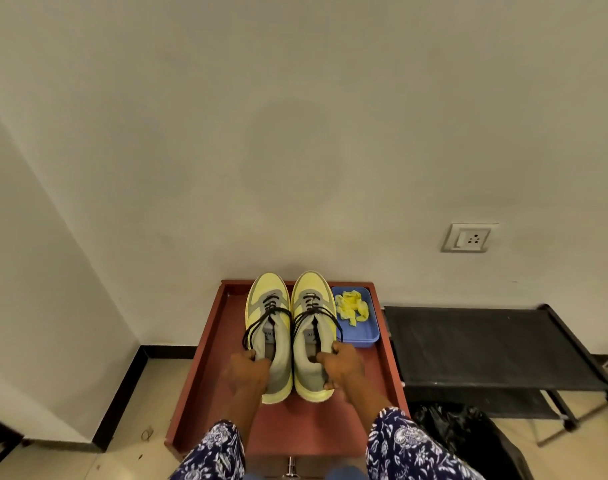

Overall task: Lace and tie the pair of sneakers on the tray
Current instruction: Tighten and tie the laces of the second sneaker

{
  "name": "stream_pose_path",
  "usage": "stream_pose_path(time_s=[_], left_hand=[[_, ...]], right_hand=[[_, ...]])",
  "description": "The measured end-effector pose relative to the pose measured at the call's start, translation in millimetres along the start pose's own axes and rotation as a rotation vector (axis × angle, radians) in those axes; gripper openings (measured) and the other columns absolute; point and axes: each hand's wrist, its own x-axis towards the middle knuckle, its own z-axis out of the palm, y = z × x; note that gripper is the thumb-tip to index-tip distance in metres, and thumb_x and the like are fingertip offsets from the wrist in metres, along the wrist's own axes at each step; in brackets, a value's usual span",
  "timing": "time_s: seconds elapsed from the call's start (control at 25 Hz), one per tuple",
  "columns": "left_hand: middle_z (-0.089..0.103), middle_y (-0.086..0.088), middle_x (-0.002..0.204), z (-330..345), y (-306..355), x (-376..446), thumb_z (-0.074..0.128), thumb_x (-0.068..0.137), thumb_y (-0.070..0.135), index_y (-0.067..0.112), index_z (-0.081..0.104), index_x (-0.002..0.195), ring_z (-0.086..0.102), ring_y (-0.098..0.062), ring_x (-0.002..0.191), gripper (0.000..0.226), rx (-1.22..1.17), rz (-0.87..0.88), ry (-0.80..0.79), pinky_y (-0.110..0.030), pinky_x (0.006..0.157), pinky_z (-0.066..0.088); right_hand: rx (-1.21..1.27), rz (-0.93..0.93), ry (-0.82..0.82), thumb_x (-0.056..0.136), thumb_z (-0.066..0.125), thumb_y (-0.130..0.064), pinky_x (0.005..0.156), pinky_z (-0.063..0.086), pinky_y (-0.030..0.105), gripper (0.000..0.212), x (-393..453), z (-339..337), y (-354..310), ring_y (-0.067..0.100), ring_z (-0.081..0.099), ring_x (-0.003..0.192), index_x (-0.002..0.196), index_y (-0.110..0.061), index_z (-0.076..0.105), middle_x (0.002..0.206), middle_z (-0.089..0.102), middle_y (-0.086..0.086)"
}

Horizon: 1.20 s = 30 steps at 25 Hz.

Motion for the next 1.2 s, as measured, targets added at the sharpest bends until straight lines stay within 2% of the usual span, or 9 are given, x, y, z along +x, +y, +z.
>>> stream_pose_path(time_s=[0.08, 0.36, 0.52, 0.64, 0.88, 0.96, 1.04, 1.08, 1.2], left_hand=[[0.063, -0.015, 0.062, 4, 7, -7, 0.067, 0.070, 0.011, 0.019, 0.045, 0.047, 0.066, -0.037, 0.065, 0.034, -0.023, 0.005, 0.003, -0.042, 0.068, 0.058], [0.066, -0.017, 0.072, 30, 30, -40, 0.058, 0.072, 0.009, 0.018, 0.044, 0.051, 0.067, -0.039, 0.071, 0.027, -0.057, 0.071, -0.073, -0.038, 0.072, 0.056], [0.059, -0.013, 0.067, 55, 41, -59, 0.059, 0.071, 0.009, 0.019, 0.042, 0.048, 0.066, -0.041, 0.071, 0.030, -0.096, 0.077, -0.118, -0.043, 0.069, 0.056], [0.055, -0.009, 0.066, 77, 49, -73, 0.063, 0.070, 0.009, 0.017, 0.045, 0.050, 0.066, -0.039, 0.068, 0.028, -0.089, 0.091, -0.152, -0.042, 0.067, 0.056], [0.050, -0.006, 0.073, 124, 63, -101, 0.062, 0.075, 0.005, 0.023, 0.034, 0.050, 0.056, -0.025, 0.062, 0.042, -0.140, 0.087, -0.192, -0.042, 0.062, 0.054], [0.059, -0.010, 0.079, 141, 67, -107, 0.058, 0.076, 0.004, 0.019, 0.046, 0.054, 0.063, -0.030, 0.069, 0.029, -0.120, 0.080, -0.229, -0.045, 0.070, 0.055], [0.067, -0.016, 0.095, 157, 69, -109, 0.056, 0.076, 0.007, 0.012, 0.067, 0.079, 0.067, -0.038, 0.081, 0.013, -0.099, 0.070, -0.255, -0.045, 0.076, 0.057], [0.067, -0.018, 0.099, 164, 70, -111, 0.054, 0.077, 0.008, 0.008, 0.069, 0.091, 0.066, -0.040, 0.084, 0.020, -0.093, 0.066, -0.261, -0.045, 0.077, 0.057], [0.066, -0.018, 0.098, 181, 73, -119, 0.051, 0.078, 0.005, 0.003, 0.067, 0.086, 0.065, -0.040, 0.089, 0.019, -0.087, 0.068, -0.282, -0.045, 0.077, 0.056]], right_hand=[[0.024, 0.001, 0.010, 0.075, 0.068, -0.016, 0.062, 0.059, 0.047, 0.017, -3, -11, -1, 0.030, 0.060, 0.064, 0.087, -0.009, 0.058, 0.090, 0.058, 0.014], [0.104, 0.002, 0.067, 0.078, 0.067, -0.013, 0.067, 0.058, 0.050, 0.011, -17, -63, 6, 0.033, 0.062, 0.072, 0.082, -0.008, 0.057, 0.094, 0.059, 0.017], [0.137, 0.043, 0.120, 0.078, 0.067, -0.014, 0.068, 0.059, 0.049, 0.029, -22, -95, 19, 0.036, 0.064, 0.088, 0.105, -0.005, 0.062, 0.108, 0.059, 0.018], [0.180, 0.069, 0.161, 0.079, 0.067, -0.013, 0.070, 0.058, 0.050, 0.038, -24, -119, 29, 0.037, 0.063, 0.093, 0.115, -0.005, 0.060, 0.114, 0.058, 0.018], [0.244, 0.121, 0.231, 0.080, 0.067, -0.011, 0.071, 0.058, 0.049, 0.051, -21, -167, 51, 0.038, 0.058, 0.102, 0.128, -0.005, 0.051, 0.123, 0.053, 0.018], [0.234, 0.131, 0.255, 0.082, 0.066, -0.011, 0.072, 0.057, 0.050, 0.051, -17, -181, 58, 0.039, 0.058, 0.103, 0.130, -0.006, 0.050, 0.125, 0.052, 0.018], [0.228, 0.142, 0.274, 0.082, 0.065, -0.011, 0.072, 0.057, 0.050, 0.051, -12, -193, 64, 0.039, 0.057, 0.104, 0.131, -0.006, 0.049, 0.127, 0.051, 0.018], [0.226, 0.150, 0.283, 0.083, 0.064, -0.011, 0.072, 0.057, 0.050, 0.052, -11, -198, 67, 0.039, 0.057, 0.105, 0.132, -0.007, 0.048, 0.128, 0.050, 0.018], [0.232, 0.174, 0.292, 0.084, 0.063, -0.011, 0.072, 0.057, 0.050, 0.050, -2, -213, 79, 0.038, 0.055, 0.105, 0.131, -0.006, 0.049, 0.128, 0.049, 0.018]])
